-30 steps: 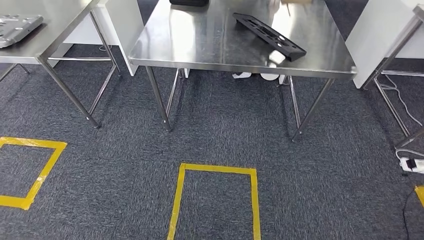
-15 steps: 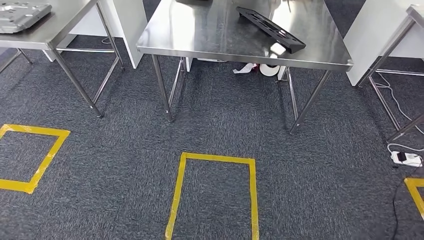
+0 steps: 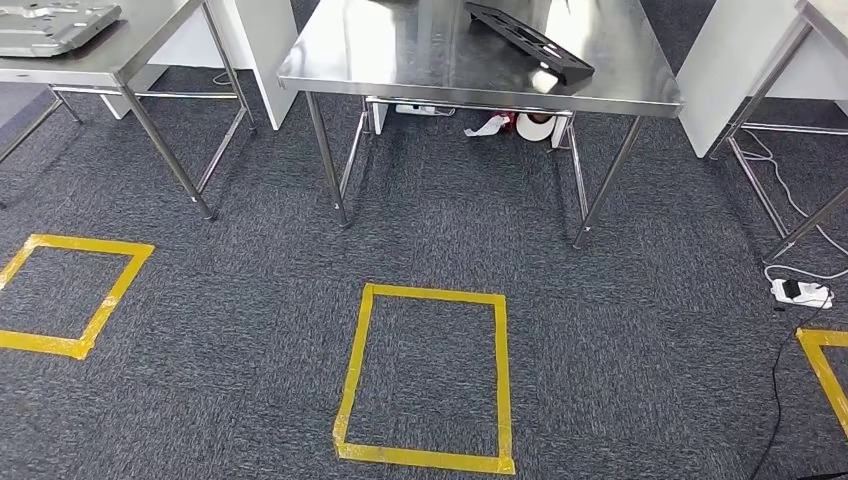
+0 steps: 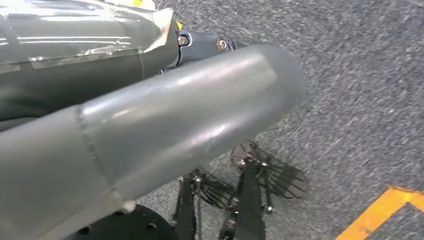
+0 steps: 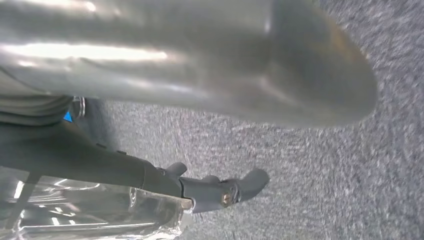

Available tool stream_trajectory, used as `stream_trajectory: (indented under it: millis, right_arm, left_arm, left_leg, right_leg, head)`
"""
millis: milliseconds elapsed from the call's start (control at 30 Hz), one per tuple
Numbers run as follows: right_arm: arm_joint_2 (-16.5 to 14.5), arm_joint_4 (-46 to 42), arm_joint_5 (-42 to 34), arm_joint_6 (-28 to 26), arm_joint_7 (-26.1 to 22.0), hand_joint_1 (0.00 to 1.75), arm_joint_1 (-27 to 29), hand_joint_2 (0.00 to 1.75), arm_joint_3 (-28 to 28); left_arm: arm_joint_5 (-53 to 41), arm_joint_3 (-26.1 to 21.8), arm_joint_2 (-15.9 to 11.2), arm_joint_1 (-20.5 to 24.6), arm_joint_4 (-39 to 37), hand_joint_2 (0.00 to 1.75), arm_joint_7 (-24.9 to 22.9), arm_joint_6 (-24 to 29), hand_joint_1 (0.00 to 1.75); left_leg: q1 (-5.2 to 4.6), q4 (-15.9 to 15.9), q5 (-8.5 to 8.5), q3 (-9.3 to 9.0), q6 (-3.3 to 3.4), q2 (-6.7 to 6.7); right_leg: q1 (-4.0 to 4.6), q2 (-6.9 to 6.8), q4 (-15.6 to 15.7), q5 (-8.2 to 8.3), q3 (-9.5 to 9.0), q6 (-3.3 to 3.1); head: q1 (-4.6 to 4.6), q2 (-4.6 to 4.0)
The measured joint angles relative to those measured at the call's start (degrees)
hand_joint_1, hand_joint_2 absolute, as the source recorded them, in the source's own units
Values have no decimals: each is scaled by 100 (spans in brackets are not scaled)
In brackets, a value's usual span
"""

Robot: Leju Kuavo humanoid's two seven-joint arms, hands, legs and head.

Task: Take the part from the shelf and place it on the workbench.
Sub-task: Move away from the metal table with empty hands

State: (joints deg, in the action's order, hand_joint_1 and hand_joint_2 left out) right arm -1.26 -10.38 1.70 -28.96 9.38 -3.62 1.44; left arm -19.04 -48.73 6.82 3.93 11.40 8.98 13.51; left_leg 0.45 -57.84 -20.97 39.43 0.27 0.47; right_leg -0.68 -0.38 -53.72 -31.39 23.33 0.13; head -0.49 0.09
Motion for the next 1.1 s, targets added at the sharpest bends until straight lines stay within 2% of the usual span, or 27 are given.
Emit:
stream_trajectory:
  millis: [33,67,100,133,167,200,233,267,300,333,367,400,467,500,567,600,633,667,733,1100]
  right_arm:
    - [2,4,3,-1,1,0,5,0,0]
    - [7,4,6,-1,2,0,7,0,0]
    - [11,4,10,0,4,0,9,0,0]
    - [14,4,13,1,6,0,10,0,0]
    - [15,5,15,2,10,0,10,0,0]
    - [16,5,16,4,13,0,10,0,0]
    - [16,6,16,6,16,0,10,0,0]
    - [16,6,16,9,17,0,9,0,0]
    - [15,6,16,11,17,0,8,0,0]
    - [15,5,17,12,17,0,6,0,0]
    - [15,5,19,13,17,0,2,0,1]
    - [16,5,21,13,17,0,-2,0,1]
    - [22,6,24,11,26,0,-3,0,2]
    - [22,6,24,11,31,0,0,0,3]
    - [26,7,24,10,43,0,7,0,4]
    - [26,7,23,9,46,0,8,0,4]
    - [30,7,23,9,50,0,8,0,4]
    - [30,7,24,8,51,0,9,0,4]
    - [30,7,25,8,52,0,10,0,4]
    - [21,9,5,-4,74,0,10,0,4]
  left_arm:
    - [0,0,3,-7,-2,0,-11,7,0]
    - [-1,0,8,-8,-3,0,-17,14,0]
    - [-5,1,12,-6,-3,0,-21,19,0]
    - [-12,1,13,-3,-4,0,-20,27,0]
    - [-19,1,14,-1,-4,0,-17,42,0]
    - [-25,1,14,0,-4,0,-16,57,0]
    - [-27,1,15,0,-4,0,-16,72,0]
    - [-27,1,15,3,-4,0,-19,82,0]
    - [-29,1,15,8,-4,0,-20,86,0]
    - [-31,1,16,16,-4,0,-21,87,0]
    - [-32,2,18,25,-4,0,-22,87,0]
    - [-33,2,20,33,-4,0,-22,88,0]
    - [-33,3,31,36,-4,0,-25,90,0]
    - [-33,3,37,33,-4,0,-27,91,0]
    - [-33,3,46,24,-4,0,-29,92,0]
    - [-33,3,46,23,-4,0,-30,92,0]
    - [-33,3,48,20,-4,0,-31,93,0]
    - [-33,3,48,21,-4,0,-32,94,0]
    - [-33,3,48,22,-4,0,-33,96,0]
    - [-131,5,48,26,-4,0,-52,35,0]
  left_leg:
    - [16,-243,-315,61,-29,-17]
    - [22,-597,-681,128,-56,-28]
    - [28,-1006,-953,187,-79,-32]
    - [30,-1372,-1065,216,-97,-35]
    - [32,-1616,-1014,190,-107,-34]
    - [34,-1677,-844,83,-106,-34]
    - [35,-1530,-663,-119,-95,-34]
    - [36,-1203,-570,-416,-74,-38]
    - [31,-755,-594,-761,-47,-43]
    - [23,-345,-698,-1051,-17,-47]
    - [9,-25,-821,-1250,13,-49]
    - [-6,158,-897,-1332,48,-48]
    - [-1,264,-885,-1303,144,-35]
    - [-11,273,-869,-1266,159,-35]
    - [-59,269,-839,-1204,166,-32]
    - [-94,256,-836,-1178,160,-36]
    - [-117,251,-815,-1164,182,-33]
    - [-135,243,-802,-1154,203,-31]
    - [-152,226,-776,-1134,226,-29]
    - [-159,217,-753,-1105,241,-28]
  right_leg:
    - [-16,-14,-1,81,75,-61]
    - [-2,-24,-5,155,162,-100]
    - [8,-30,-11,228,256,-124]
    - [16,-33,-20,296,354,-123]
    - [22,-36,-35,358,450,-115]
    - [24,-38,-59,416,541,-102]
    - [24,-39,-89,468,623,-83]
    - [25,-39,-124,511,690,-60]
    - [35,-38,-164,544,749,-35]
    - [46,-40,-196,573,793,-2]
    - [57,-46,-220,605,831,33]
    - [68,-54,-234,644,866,71]
    - [78,-55,-277,678,957,141]
    - [84,-45,-290,607,1000,124]
    - [89,-13,-314,455,1068,34]
    - [90,-4,-278,445,1079,12]
    - [78,4,-258,541,1085,51]
    - [59,8,-231,673,1087,120]
    - [36,12,-198,865,1072,184]
    - [33,13,-191,911,1086,176]
  head:
    - [-13,0]
    - [-26,0]
    - [-35,0]
    - [-39,0]
    - [-39,0]
    - [-42,0]
    - [-43,0]
    - [-43,0]
    - [-44,0]
    - [-39,0]
    - [-41,0]
    - [-39,0]
    - [-32,0]
    - [-10,0]
    - [26,0]
    - [41,0]
    - [40,0]
    - [32,0]
    - [36,0]
    - [36,0]
